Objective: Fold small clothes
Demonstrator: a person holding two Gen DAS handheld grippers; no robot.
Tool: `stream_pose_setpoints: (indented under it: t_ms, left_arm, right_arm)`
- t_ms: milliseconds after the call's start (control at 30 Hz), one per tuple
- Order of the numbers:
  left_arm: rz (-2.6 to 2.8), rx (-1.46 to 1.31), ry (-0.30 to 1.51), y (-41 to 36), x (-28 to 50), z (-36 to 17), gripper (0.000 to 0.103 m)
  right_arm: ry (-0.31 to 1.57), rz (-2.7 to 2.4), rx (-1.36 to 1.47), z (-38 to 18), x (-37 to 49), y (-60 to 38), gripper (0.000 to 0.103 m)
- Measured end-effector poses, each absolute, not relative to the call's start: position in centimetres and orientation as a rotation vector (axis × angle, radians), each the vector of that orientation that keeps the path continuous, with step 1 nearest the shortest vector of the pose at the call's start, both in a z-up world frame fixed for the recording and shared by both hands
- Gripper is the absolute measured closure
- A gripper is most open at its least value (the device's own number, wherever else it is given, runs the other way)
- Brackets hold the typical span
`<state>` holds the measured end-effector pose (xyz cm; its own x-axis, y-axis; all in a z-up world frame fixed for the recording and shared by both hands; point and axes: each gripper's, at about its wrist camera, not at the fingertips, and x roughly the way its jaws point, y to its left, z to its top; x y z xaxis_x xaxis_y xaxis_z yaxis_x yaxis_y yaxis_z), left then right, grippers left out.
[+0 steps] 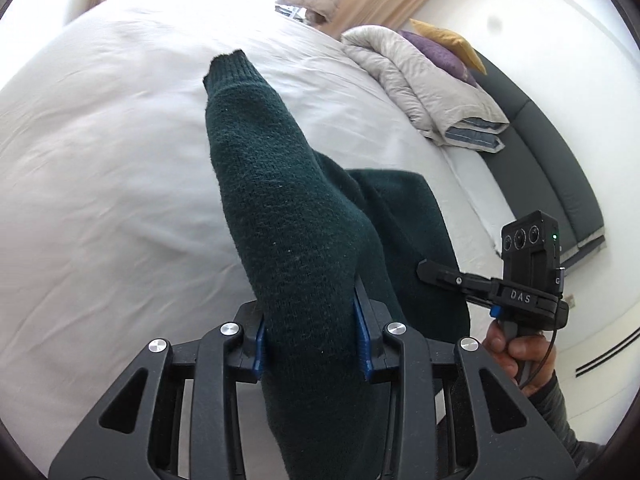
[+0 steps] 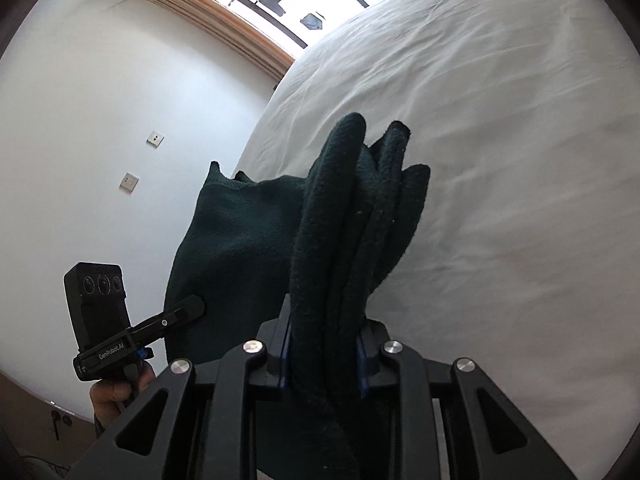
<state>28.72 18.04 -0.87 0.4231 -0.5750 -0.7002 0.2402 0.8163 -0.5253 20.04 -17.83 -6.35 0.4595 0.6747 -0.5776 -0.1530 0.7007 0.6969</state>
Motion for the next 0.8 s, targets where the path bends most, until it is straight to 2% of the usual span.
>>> stream_pose_setpoints:
  t_ms: [100,300,367,433,633,800]
  left_arm:
    - [-0.502,-0.403,1.033,22.2,26.1,-2.5,0.071]
    - [-0.474,-0.388,1.056,24.9,23.4,-7.3,0.07]
    - [-0.462,-0.441,1.053,25.3,23.7,-8.9,0.064]
    - [-0.455,-0.468,1.043,25.5,23.7,-10.1,0.057]
    - [-0.398,-0.404,0.967,24.2,23.2,-10.9,0.037]
    - [-0.22,-0.187,0.839,22.1,20.5,-7.7,0.036]
  right_arm:
    - [0.983,0.565,0.637,-7.7,18.7,-15.4,0.077]
    - [1.026,0.517,0.65,-11.5,16.7,-14.0,0.077]
    - [1.015,0.505,0.713,-12.6,16.3,-14.7,0.076]
    - [1.012,0.493,0.737,-13.9,16.1,-15.5,0.069]
    - [0.927,0.517,0.762,-15.5,14.5,-16.6,0.067]
    - [0.872,0.42,0.699,-13.1,12.4,-16.7,0.052]
